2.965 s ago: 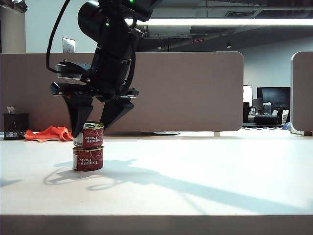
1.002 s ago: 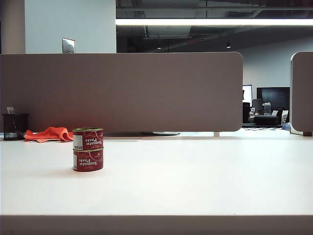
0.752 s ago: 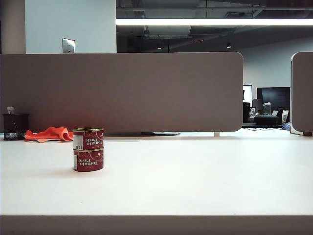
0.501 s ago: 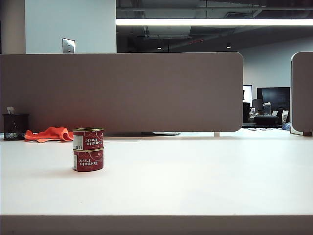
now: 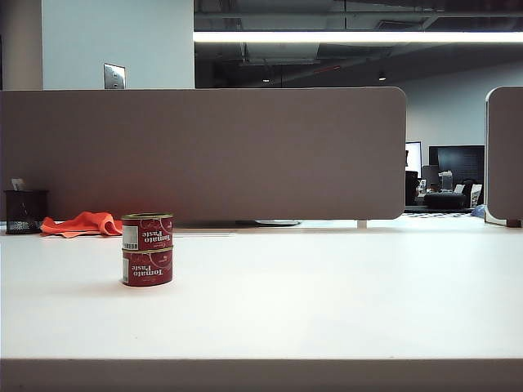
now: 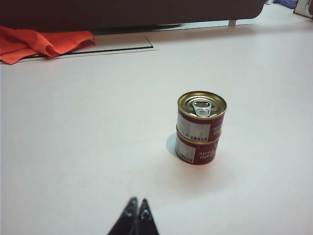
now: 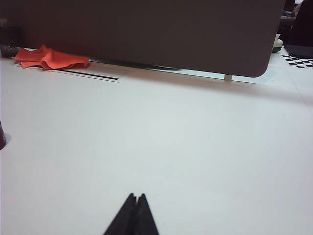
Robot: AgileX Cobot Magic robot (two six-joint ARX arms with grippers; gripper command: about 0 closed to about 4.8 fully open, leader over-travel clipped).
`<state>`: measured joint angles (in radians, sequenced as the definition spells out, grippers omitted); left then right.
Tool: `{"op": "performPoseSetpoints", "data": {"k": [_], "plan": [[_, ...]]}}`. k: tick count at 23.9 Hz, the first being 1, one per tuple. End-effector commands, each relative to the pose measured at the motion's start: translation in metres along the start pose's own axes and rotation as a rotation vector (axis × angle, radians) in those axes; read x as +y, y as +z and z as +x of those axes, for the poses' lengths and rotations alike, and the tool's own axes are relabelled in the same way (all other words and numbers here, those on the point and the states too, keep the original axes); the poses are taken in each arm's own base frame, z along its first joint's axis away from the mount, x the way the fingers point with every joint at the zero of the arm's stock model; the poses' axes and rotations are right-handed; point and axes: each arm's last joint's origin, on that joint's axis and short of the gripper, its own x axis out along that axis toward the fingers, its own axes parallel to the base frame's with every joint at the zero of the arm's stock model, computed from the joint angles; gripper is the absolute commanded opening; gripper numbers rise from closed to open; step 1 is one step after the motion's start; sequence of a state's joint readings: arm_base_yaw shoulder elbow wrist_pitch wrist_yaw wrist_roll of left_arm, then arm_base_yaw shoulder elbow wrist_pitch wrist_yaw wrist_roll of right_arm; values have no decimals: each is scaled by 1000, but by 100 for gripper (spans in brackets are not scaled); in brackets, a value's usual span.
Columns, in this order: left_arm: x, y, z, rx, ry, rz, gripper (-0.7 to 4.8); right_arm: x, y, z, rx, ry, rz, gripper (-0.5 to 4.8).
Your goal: Stack a can of tomatoes on the right onto the can of tomatoes on the left.
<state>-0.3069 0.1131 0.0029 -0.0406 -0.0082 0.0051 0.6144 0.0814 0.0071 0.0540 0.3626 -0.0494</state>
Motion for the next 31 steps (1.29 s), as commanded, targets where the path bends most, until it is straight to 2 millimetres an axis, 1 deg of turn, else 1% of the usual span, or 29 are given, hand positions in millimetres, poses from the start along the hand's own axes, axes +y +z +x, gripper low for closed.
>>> {"op": "performPoseSetpoints", "data": {"k": [1,18,21,31], "plan": [[0,4,0,-32,-3,5,-5,0,0,0,-11,2,1,-5],[0,2,0,-16,-4,2,-5,0,0,0,-11,3,1,-5],[0,2,0,-16,-4,2,-5,-3,1,-4,-45,-15,14,-5],[0,3,0,-18,-4,2,-5,-10,1,-3,-42,-89,14,-5]]}}
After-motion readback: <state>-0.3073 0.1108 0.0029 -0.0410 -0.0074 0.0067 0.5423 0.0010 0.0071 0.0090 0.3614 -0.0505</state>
